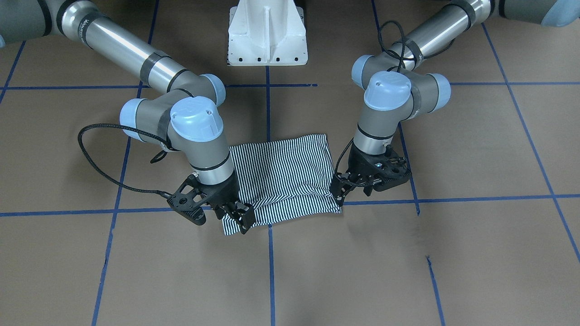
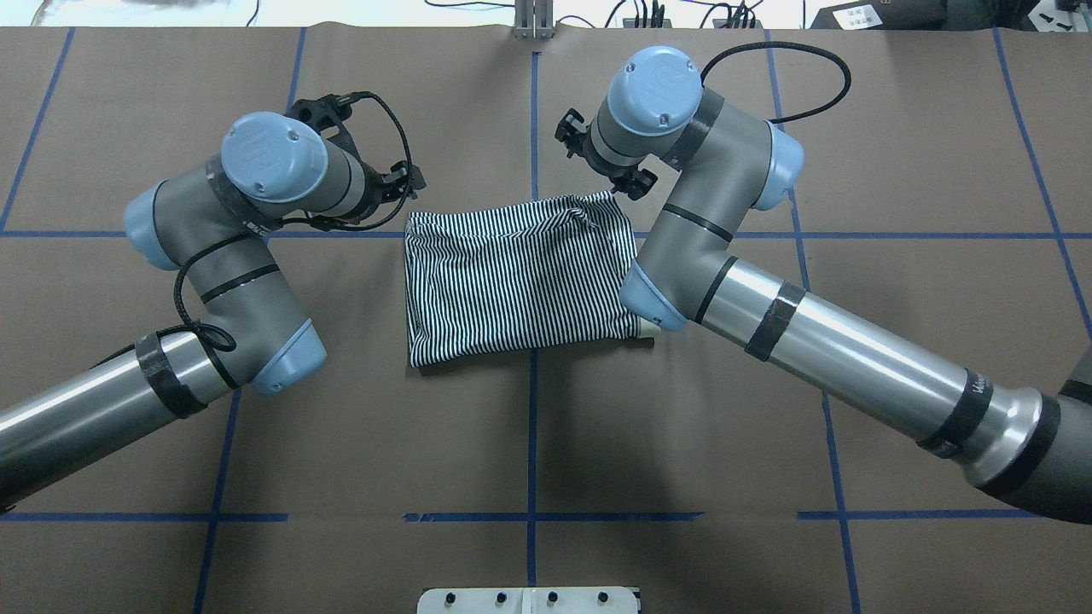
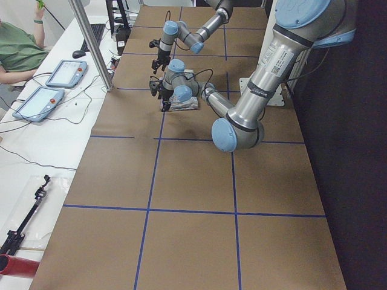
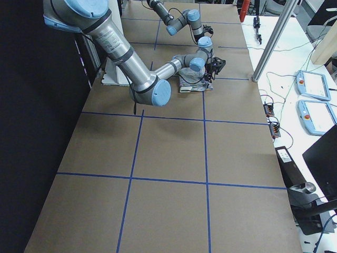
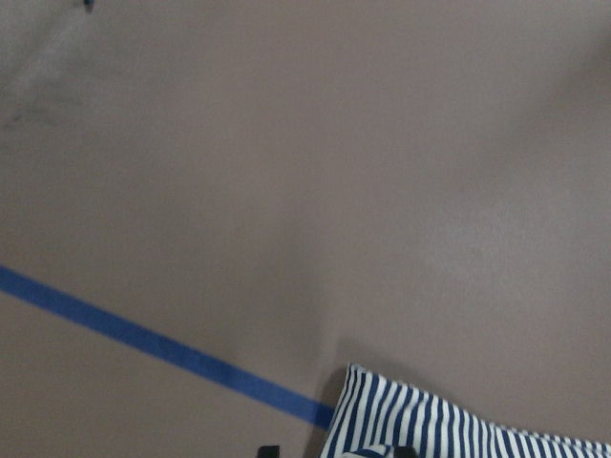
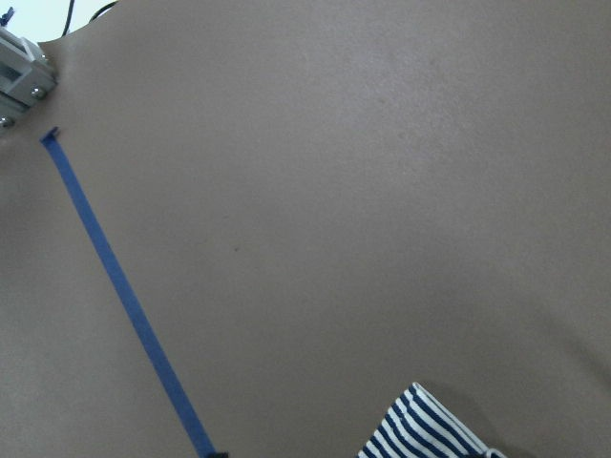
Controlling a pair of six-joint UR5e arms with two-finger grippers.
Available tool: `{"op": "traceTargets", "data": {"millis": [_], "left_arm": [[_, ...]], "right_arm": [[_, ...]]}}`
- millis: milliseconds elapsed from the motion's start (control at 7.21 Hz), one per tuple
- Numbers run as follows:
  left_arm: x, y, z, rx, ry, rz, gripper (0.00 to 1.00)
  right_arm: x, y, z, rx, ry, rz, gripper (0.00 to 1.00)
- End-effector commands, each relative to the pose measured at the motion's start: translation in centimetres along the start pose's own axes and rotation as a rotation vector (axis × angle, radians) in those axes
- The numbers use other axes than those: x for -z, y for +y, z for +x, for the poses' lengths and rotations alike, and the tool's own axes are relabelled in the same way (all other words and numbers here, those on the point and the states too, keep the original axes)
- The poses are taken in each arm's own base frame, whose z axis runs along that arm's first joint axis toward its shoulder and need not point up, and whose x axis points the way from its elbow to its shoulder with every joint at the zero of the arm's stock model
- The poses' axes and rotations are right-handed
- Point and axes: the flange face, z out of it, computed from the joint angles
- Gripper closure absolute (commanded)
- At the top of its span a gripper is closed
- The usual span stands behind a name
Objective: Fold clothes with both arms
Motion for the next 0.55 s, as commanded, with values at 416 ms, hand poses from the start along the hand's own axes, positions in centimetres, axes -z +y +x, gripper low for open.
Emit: {"op": "traceTargets", "data": {"millis": [416], "left_arm": [[8.7,-7.2,-8.2,-0.129,0.054,-0.043,0.0]], "right_arm": [[2.6,-0.7,-0.1,0.471,0.114,-0.079,0.0]]}}
